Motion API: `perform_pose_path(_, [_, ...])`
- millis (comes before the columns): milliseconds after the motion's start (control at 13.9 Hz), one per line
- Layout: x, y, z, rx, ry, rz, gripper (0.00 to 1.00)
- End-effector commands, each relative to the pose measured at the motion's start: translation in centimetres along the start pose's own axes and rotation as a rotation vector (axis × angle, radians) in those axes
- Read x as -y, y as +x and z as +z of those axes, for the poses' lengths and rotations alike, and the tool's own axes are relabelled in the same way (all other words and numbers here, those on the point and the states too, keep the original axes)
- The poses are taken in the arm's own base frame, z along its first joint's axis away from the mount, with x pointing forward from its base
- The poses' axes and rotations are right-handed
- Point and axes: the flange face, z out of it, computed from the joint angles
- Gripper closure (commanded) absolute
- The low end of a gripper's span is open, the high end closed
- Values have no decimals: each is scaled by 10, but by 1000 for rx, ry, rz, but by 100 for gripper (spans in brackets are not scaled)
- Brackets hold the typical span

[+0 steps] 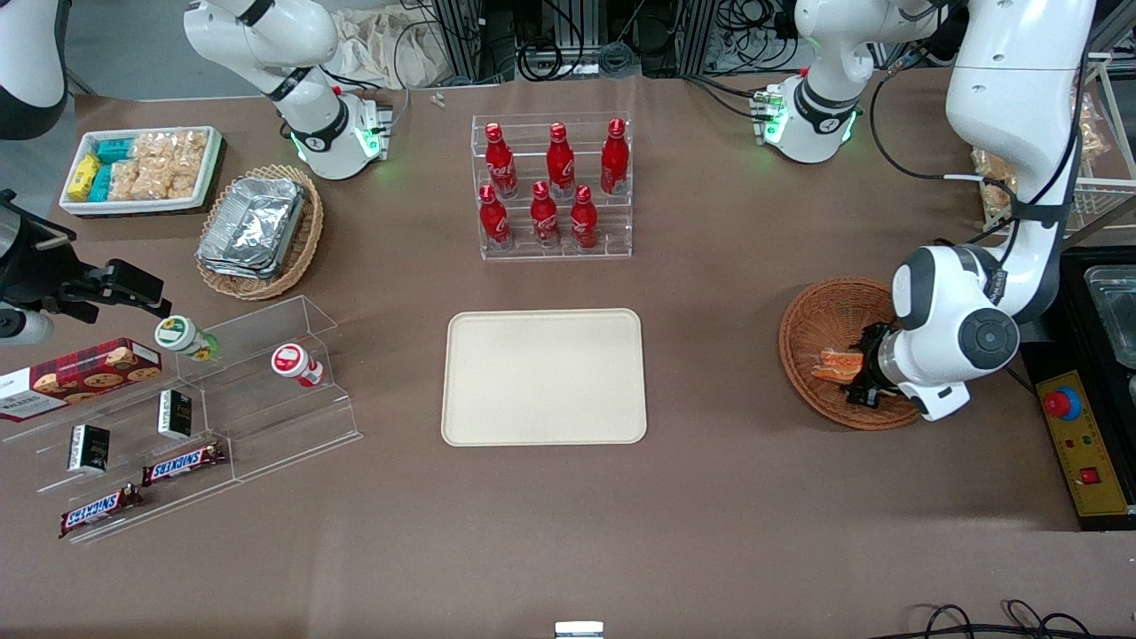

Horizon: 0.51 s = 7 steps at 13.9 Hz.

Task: Place sandwich from basket to tray
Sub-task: 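Lower the left gripper and grasp the wrapped sandwich upright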

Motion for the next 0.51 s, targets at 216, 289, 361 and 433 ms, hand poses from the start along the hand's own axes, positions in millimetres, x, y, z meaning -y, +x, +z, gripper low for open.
perform_pose_path(216, [20,-32,-126,-10,19,194,100])
perform_pose_path(289, [20,-52,-142,-7,23,258,100])
perform_pose_path(361, [19,-75,-159,-8,17,312,100])
perform_pose_path(433, [15,-104,-173,-10,17,373,100])
